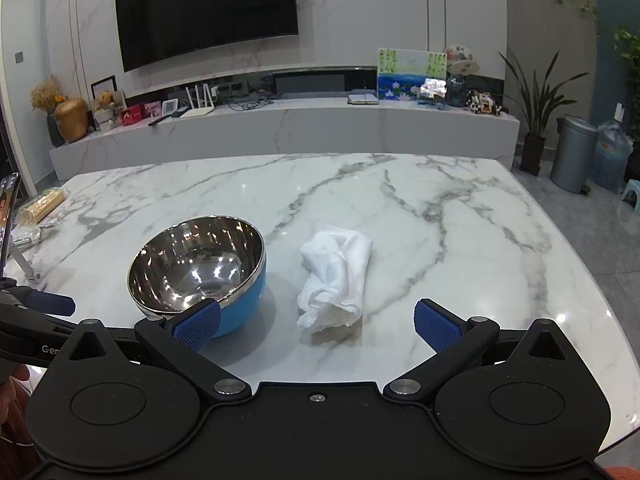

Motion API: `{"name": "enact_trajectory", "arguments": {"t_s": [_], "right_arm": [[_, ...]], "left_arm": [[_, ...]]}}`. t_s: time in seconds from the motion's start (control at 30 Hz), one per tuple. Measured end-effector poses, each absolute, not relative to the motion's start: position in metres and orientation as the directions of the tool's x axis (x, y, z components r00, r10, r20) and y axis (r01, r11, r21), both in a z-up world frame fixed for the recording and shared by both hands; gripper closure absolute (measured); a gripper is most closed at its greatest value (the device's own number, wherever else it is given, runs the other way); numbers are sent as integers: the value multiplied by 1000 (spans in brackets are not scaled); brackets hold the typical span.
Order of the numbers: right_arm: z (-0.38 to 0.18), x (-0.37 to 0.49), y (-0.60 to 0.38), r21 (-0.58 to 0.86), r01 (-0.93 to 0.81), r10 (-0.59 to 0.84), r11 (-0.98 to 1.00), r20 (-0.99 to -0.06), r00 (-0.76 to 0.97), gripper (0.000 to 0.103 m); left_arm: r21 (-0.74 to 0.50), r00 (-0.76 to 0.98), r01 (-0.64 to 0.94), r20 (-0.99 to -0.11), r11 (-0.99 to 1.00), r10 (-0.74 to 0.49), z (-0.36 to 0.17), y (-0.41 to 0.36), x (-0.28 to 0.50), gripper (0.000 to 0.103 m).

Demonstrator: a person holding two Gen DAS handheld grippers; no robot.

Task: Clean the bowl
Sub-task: 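Move both tools toward the steel bowl and white cloth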

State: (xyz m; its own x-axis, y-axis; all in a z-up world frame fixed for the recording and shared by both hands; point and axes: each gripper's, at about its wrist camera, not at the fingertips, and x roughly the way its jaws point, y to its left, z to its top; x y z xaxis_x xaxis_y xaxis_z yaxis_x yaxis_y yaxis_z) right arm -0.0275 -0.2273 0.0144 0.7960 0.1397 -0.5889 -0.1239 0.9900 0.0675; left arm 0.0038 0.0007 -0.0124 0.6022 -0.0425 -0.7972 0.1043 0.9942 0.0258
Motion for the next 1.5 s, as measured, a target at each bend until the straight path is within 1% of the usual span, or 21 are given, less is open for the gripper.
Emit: {"name": "enact_trajectory", "arguments": {"t_s": [0.37, 1.5], "right_arm": [[13, -26, -228, 61, -124, 136, 990, -594, 793, 0], [12, -28, -226, 56, -127, 135, 990, -589, 797, 0]], "left_arm": [[-26, 596, 126, -797, 992, -97, -14, 1, 5, 8], [-42, 586, 133, -803, 990, -112, -14, 3, 3, 8]]}}
